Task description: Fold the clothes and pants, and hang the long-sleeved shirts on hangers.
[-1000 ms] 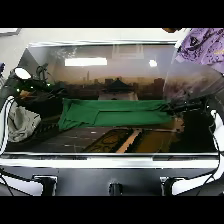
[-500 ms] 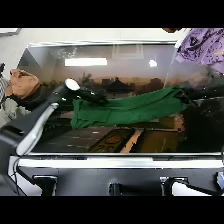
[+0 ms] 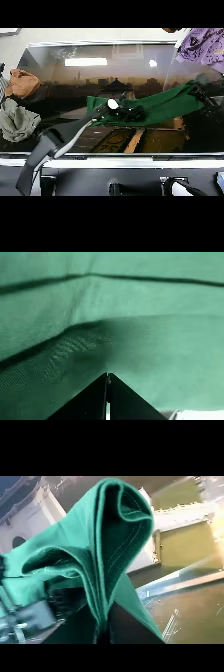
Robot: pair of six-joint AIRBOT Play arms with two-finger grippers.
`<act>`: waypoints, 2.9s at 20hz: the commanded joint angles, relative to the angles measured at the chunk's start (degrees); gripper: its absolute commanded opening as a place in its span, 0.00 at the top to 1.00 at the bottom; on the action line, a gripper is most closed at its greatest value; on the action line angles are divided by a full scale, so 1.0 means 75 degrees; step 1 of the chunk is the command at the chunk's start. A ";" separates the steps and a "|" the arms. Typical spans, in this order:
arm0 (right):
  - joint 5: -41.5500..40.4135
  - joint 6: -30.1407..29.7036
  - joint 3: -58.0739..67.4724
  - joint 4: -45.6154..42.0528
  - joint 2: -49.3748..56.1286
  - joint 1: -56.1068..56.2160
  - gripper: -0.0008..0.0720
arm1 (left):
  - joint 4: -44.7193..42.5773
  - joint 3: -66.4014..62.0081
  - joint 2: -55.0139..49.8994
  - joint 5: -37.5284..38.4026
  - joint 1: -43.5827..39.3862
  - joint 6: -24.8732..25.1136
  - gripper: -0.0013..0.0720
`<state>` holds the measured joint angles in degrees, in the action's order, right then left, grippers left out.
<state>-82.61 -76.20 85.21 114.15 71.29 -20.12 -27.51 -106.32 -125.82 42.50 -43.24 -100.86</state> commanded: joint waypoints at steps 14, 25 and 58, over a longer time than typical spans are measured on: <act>-0.0090 0.0609 0.0119 0.1399 -0.0213 0.0117 0.95 | -0.3544 -0.1329 0.0749 0.3246 0.1268 -0.0618 0.96; 0.2734 0.3637 0.0111 -0.0125 0.0484 0.5100 0.95 | -0.6400 -0.1329 0.3620 0.5377 0.4896 0.0277 0.95; 0.2702 0.0968 0.0117 0.0493 0.1355 0.4100 0.26 | -0.6397 -0.1329 0.3739 0.6219 0.5453 0.0274 0.95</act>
<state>-52.45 -58.81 86.04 117.47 84.25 20.56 -75.48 -116.25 -97.84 87.96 -2.39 -98.85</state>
